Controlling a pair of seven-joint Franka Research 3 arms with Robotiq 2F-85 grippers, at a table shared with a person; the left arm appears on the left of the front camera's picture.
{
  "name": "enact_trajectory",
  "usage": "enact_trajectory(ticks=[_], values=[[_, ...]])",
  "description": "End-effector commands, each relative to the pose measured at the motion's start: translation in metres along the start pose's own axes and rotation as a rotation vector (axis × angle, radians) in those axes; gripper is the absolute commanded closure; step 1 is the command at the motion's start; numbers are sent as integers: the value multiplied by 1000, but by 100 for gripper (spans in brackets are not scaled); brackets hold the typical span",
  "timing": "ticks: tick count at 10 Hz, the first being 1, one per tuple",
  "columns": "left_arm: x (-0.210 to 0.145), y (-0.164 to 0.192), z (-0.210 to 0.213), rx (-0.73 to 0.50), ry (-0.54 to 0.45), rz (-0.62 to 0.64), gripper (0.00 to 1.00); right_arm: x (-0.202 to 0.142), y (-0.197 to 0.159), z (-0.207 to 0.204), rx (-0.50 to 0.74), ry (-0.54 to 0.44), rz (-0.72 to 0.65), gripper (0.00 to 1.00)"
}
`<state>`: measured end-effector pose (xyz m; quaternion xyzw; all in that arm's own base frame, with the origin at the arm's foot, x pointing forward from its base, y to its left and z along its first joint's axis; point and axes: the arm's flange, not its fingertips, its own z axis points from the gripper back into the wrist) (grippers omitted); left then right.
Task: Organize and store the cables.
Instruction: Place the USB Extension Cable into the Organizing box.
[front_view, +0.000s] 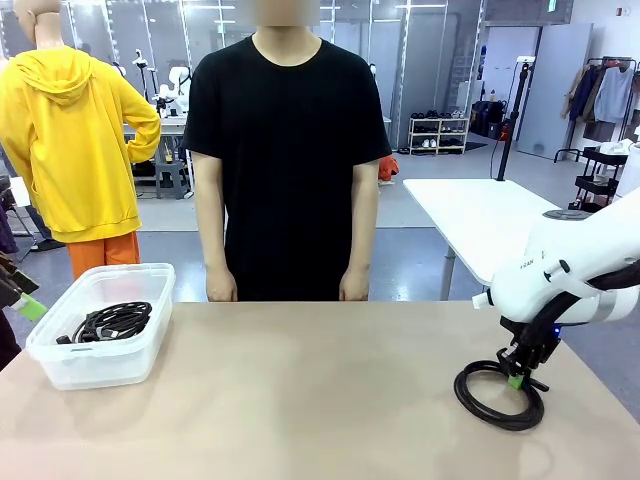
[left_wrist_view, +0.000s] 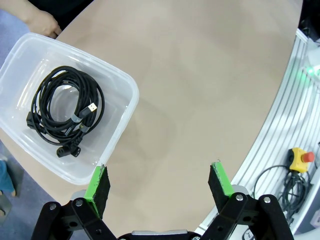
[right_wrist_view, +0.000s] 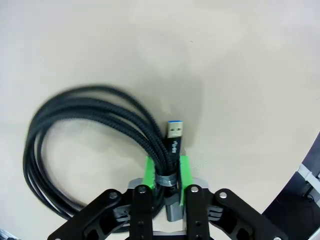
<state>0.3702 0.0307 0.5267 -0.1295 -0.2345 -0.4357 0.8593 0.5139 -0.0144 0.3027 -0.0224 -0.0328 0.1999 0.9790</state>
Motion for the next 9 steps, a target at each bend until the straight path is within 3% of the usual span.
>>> enact_trajectory(ticks=[1,3,6,7,9], values=[[3,0,4,-5,19,13,0,1,5,-3,-5,-8,-26,100],[3,0,4,-5,19,13,0,1,4,26,26,-3,-135,100],[3,0,4,-5,19,13,0,2,31,100,57,-89,-195,100],[3,0,4,-5,19,13,0,8,55,114,169,-120,-247,100],[3,0,4,-5,19,13,0,26,83,117,174,-116,-230,100]])
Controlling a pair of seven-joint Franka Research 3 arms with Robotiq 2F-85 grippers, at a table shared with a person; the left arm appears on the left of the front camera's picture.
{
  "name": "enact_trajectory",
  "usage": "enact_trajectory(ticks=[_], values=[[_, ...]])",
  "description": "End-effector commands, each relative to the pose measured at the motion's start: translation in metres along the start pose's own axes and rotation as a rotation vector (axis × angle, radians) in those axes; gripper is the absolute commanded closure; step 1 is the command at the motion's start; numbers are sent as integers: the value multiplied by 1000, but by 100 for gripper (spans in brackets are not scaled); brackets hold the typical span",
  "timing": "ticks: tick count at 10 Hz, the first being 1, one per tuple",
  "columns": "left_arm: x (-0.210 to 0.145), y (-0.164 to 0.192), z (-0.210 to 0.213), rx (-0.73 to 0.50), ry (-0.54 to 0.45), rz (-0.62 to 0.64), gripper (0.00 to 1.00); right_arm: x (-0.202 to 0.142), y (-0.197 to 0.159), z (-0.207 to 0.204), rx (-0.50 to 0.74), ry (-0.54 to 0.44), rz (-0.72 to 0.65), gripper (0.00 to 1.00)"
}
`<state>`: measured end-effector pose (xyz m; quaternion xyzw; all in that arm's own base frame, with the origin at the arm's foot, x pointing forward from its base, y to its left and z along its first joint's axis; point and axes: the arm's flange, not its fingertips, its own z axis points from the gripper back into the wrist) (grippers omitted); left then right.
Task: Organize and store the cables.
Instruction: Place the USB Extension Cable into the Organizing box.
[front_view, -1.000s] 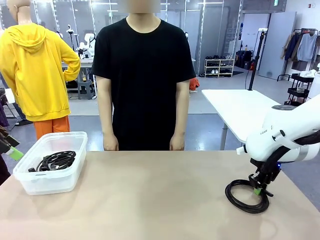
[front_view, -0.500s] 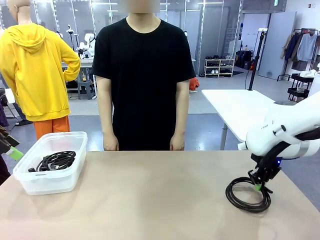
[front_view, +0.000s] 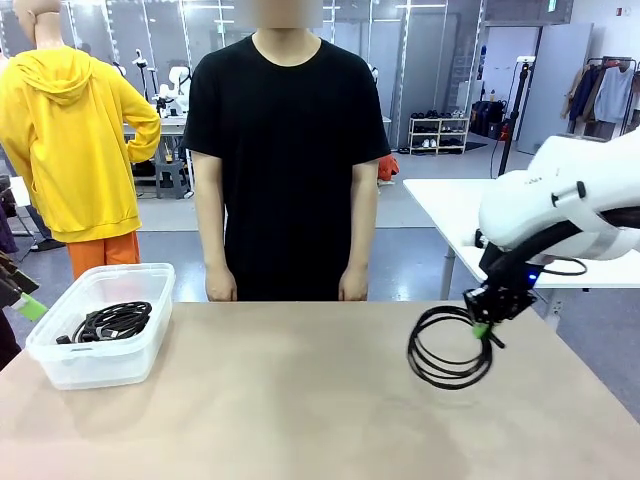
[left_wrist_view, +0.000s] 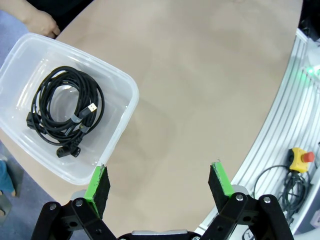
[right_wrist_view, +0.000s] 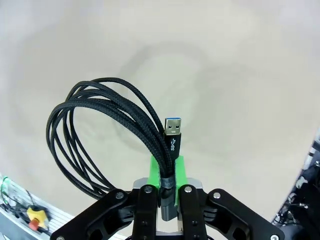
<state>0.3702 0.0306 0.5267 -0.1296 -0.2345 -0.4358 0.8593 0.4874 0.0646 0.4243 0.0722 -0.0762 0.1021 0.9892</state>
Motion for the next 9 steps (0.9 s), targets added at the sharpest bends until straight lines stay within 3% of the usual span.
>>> enact_trajectory(ticks=[1,6,7,9], values=[[3,0,4,-5,19,13,0,14,20,-13,2,-30,-9,100],[3,0,4,-5,19,13,0,4,17,-3,10,-6,8,100],[3,0,4,-5,19,13,0,7,20,-8,10,-8,10,86],[3,0,4,-5,19,13,0,-1,29,-25,114,25,-50,86]])
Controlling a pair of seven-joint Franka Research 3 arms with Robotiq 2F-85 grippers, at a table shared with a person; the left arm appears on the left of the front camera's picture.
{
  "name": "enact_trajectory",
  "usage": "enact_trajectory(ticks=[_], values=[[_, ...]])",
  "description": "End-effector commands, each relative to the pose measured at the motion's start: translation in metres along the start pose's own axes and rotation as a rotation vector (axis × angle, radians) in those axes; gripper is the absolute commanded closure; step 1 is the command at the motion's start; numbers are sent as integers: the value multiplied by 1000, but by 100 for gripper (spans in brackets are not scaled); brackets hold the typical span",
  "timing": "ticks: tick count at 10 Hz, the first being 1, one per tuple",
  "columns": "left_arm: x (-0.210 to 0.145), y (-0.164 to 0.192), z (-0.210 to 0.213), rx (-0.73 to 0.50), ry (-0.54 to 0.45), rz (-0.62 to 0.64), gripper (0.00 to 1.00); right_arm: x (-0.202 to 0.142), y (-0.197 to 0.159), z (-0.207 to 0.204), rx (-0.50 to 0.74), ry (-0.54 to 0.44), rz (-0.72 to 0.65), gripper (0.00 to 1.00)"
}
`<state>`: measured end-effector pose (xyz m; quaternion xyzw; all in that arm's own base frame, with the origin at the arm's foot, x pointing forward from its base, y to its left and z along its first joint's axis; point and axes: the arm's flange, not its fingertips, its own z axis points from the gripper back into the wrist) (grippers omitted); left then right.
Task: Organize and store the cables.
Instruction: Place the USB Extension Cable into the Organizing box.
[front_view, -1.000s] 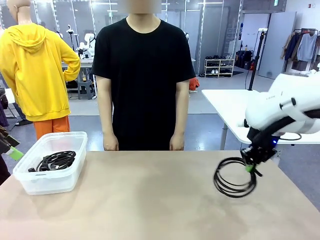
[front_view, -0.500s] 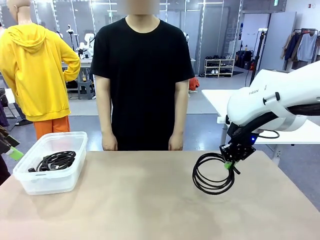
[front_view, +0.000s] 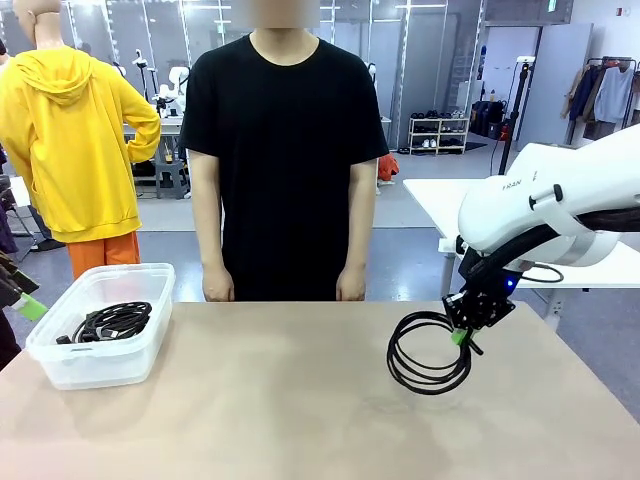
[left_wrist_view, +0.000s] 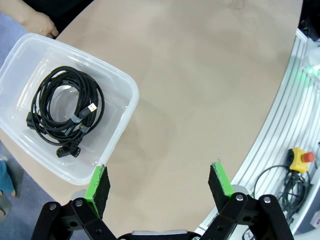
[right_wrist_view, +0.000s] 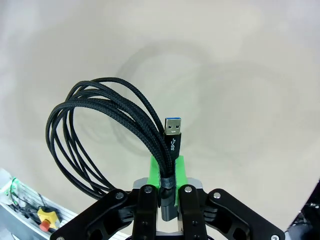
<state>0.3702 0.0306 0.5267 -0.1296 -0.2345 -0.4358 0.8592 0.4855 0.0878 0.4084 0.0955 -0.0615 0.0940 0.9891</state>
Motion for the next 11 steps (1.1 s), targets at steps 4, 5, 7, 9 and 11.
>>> enact_trajectory(ticks=[4,5,7,9,11], values=[[3,0,4,-5,19,13,0,3,109,-29,194,43,-94,86],[3,0,4,-5,19,13,0,7,134,-44,243,43,-96,86],[3,0,4,-5,19,13,0,13,179,-84,238,36,-104,86],[3,0,4,-5,19,13,0,20,195,-114,221,-1,-109,86],[3,0,4,-5,19,13,0,18,198,-125,227,-11,-112,86]])
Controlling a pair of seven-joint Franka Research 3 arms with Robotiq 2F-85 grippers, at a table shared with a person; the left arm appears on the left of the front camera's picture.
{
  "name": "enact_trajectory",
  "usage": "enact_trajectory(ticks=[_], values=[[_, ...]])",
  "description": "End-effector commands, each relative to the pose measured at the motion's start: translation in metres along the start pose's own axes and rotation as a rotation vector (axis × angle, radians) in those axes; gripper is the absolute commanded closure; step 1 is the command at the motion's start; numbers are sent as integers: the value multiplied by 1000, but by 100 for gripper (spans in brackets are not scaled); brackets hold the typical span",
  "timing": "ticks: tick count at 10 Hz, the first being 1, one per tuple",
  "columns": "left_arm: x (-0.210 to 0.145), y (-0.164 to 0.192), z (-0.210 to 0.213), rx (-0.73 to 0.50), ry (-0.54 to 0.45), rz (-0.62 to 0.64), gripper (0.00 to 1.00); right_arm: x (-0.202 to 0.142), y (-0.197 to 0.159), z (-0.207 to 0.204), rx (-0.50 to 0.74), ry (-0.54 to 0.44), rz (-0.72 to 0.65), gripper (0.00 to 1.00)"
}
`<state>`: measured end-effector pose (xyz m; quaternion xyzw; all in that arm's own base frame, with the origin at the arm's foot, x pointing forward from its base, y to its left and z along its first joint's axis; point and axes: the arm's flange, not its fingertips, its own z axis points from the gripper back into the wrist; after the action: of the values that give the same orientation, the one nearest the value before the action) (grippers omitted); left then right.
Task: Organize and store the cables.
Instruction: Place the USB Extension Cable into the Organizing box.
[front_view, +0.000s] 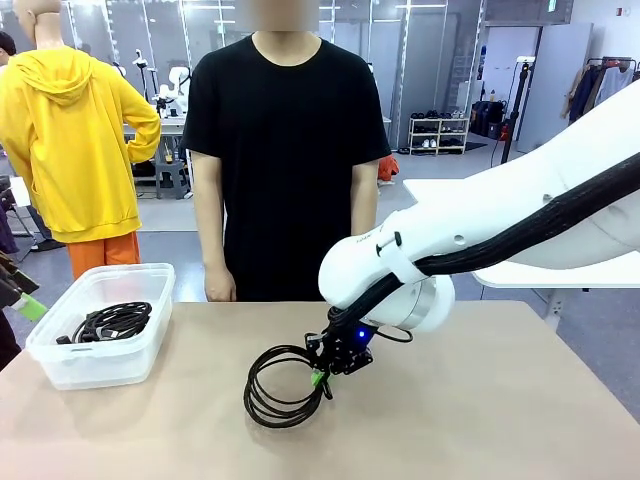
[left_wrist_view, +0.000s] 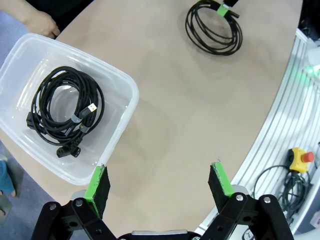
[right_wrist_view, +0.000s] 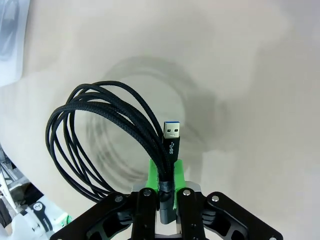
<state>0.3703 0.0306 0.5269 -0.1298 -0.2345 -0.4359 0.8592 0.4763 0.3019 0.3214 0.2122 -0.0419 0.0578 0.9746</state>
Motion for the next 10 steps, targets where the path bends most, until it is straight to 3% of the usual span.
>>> enact_trajectory(ticks=[1,2,3,7,8,9,10], values=[[3,0,4,-4,19,13,0,-1,2,-2,-18,-18,-26,86],[3,0,4,-4,19,13,0,-2,-1,-7,-15,-9,-33,86],[3,0,4,-4,19,13,0,-4,-6,-10,-14,-2,-29,75],[0,0,0,0,0,0,0,-11,-19,13,-19,-31,-26,5],[7,-7,1,-67,-34,-34,0,-15,-25,27,-17,-49,-19,0],[23,-14,-4,-106,-27,-31,0,-21,-37,53,-3,-71,-2,17],[42,-22,-11,-160,-31,-41,0,-26,-53,76,41,-58,46,0]])
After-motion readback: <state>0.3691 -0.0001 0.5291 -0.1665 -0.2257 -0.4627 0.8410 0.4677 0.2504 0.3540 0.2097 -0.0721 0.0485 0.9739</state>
